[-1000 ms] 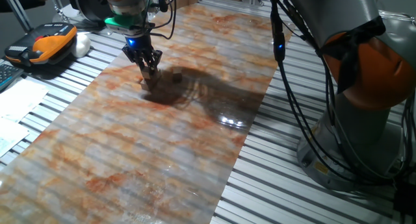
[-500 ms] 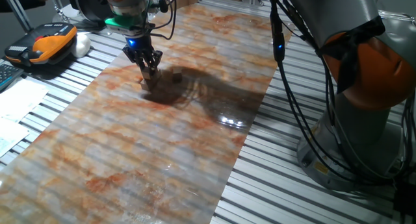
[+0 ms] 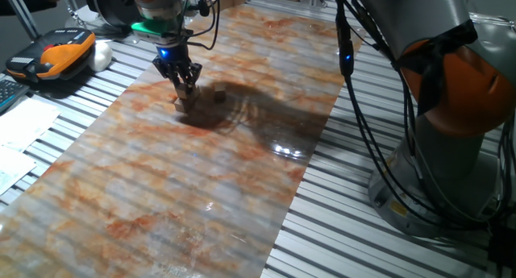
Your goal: Stack the blocks into a pyramid shape
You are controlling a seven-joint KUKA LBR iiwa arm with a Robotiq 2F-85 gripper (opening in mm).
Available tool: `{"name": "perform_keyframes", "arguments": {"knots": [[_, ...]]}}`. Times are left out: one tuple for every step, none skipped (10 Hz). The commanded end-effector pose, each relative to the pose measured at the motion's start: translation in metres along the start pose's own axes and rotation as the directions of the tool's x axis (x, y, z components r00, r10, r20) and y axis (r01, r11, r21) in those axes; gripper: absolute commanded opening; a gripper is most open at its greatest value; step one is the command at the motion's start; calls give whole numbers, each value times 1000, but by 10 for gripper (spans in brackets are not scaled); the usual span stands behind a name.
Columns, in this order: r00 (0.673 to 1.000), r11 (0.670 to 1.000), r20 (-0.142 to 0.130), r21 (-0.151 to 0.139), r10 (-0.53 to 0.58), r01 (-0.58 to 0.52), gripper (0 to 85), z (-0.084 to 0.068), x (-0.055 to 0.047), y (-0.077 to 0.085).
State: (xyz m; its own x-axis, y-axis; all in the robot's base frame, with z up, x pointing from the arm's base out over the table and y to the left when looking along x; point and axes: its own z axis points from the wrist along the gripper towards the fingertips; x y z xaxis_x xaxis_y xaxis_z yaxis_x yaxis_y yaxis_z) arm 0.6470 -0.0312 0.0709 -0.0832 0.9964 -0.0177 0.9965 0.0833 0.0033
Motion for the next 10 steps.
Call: {"name": "perform_keyframes", "arguments": {"knots": [[1000, 1000, -2, -2, 1, -1, 0, 0, 0, 0], [1000, 1000, -4, -3, 3, -3, 0, 1, 0, 0], [1000, 1000, -2, -2, 3, -3, 0, 1, -1, 0], [1000, 1000, -1, -2, 0, 0, 0, 1, -1, 0], [1000, 1000, -3, -3, 0, 0, 0, 2, -1, 0], [1000, 1000, -2, -2, 1, -1, 0, 2, -1, 0], [1000, 1000, 0, 0, 1, -1, 0, 2, -1, 0], [1000, 1000, -2, -2, 1, -1, 0, 2, -1, 0], [1000, 1000, -2, -2, 1, -1, 0, 2, -1, 0], [1000, 1000, 1, 1, 3, -3, 0, 2, -1, 0]]}}
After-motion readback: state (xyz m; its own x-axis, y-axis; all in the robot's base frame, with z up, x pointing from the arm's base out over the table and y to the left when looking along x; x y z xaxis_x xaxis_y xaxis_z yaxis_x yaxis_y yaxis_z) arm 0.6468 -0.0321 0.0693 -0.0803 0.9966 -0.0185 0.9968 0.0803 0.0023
